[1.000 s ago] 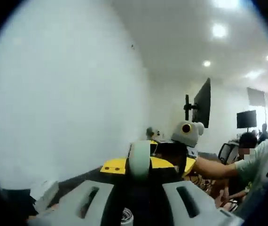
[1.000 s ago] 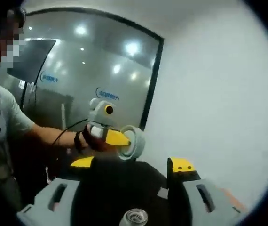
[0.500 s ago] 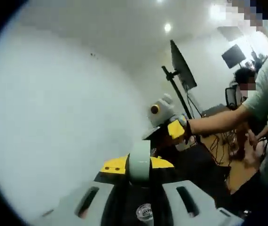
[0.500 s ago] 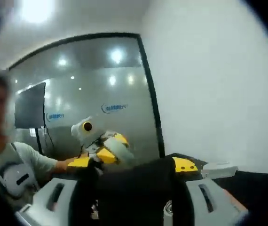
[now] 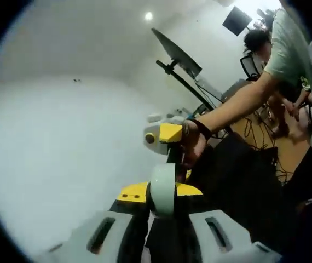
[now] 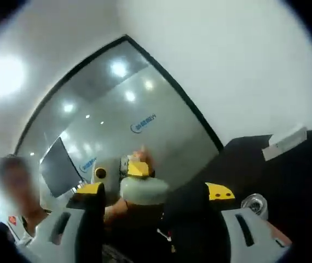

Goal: Assemble the cup parts correctly, then place the assembled cup into the box.

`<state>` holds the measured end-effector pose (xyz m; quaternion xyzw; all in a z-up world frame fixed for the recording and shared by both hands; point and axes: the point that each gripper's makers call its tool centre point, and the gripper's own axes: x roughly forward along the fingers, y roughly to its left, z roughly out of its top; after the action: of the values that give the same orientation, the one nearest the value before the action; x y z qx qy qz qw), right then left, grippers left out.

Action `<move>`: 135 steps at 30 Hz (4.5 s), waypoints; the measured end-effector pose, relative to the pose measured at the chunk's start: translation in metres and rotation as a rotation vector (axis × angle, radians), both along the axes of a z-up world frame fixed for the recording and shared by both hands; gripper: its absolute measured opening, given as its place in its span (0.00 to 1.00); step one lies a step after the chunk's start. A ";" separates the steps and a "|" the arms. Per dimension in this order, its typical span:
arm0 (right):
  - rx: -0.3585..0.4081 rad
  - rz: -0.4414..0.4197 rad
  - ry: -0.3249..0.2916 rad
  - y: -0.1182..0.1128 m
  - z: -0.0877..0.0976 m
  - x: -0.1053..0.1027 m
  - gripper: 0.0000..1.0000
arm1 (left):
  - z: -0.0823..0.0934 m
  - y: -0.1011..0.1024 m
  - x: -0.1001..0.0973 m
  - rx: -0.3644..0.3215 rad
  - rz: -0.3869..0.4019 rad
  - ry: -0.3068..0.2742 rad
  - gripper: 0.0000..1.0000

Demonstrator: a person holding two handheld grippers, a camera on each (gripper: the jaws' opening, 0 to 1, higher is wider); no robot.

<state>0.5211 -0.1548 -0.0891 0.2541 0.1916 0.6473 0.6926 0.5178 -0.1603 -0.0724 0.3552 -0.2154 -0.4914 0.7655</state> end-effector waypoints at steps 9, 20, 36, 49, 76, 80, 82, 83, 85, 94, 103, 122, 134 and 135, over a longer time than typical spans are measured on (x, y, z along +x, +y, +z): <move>-0.034 0.007 -0.038 0.007 -0.014 -0.001 0.62 | -0.007 -0.011 -0.005 0.094 0.009 -0.073 0.11; -0.002 0.086 -0.011 0.014 -0.011 -0.014 0.53 | -0.013 -0.019 -0.008 0.121 0.003 -0.098 0.11; 0.028 0.097 -0.017 0.012 -0.009 -0.015 0.42 | -0.015 -0.022 -0.007 0.146 0.006 -0.114 0.11; 0.045 0.063 -0.012 0.009 -0.007 -0.010 0.41 | -0.015 -0.020 -0.004 0.020 -0.026 0.041 0.26; -0.017 -0.332 -0.513 -0.013 -0.048 0.069 0.41 | -0.122 0.054 0.082 -0.395 0.005 0.860 0.75; -0.031 -0.368 -0.542 -0.012 -0.060 0.079 0.41 | -0.157 0.044 0.094 -0.412 0.014 0.923 0.83; -0.053 -0.381 -0.558 -0.012 -0.067 0.083 0.41 | -0.174 0.039 0.100 -0.417 0.029 0.936 0.88; -0.055 -0.383 -0.560 -0.012 -0.069 0.085 0.41 | -0.183 0.036 0.102 -0.409 0.036 0.938 0.90; -0.067 -0.393 -0.569 -0.013 -0.074 0.089 0.41 | -0.203 0.031 0.105 -0.364 0.057 0.940 0.90; -0.097 -0.403 -0.584 -0.012 -0.089 0.101 0.41 | -0.232 0.008 0.115 -0.344 0.029 0.925 0.75; -0.127 -0.403 -0.605 -0.013 -0.094 0.105 0.41 | -0.244 -0.012 0.118 -0.319 -0.011 0.920 0.70; -0.181 -0.375 -0.636 0.002 -0.123 0.114 0.41 | -0.254 -0.021 0.134 -0.332 -0.013 0.839 0.40; -0.200 -0.363 -0.650 0.005 -0.138 0.115 0.41 | -0.254 -0.021 0.133 -0.325 -0.014 0.824 0.40; -0.200 -0.364 -0.649 0.005 -0.139 0.115 0.41 | -0.254 -0.021 0.132 -0.325 -0.014 0.825 0.40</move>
<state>0.6359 -0.1496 -0.2279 -0.0028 -0.0237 0.5387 0.8421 0.6501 -0.1813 -0.3262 0.0031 0.0312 -0.5569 0.8300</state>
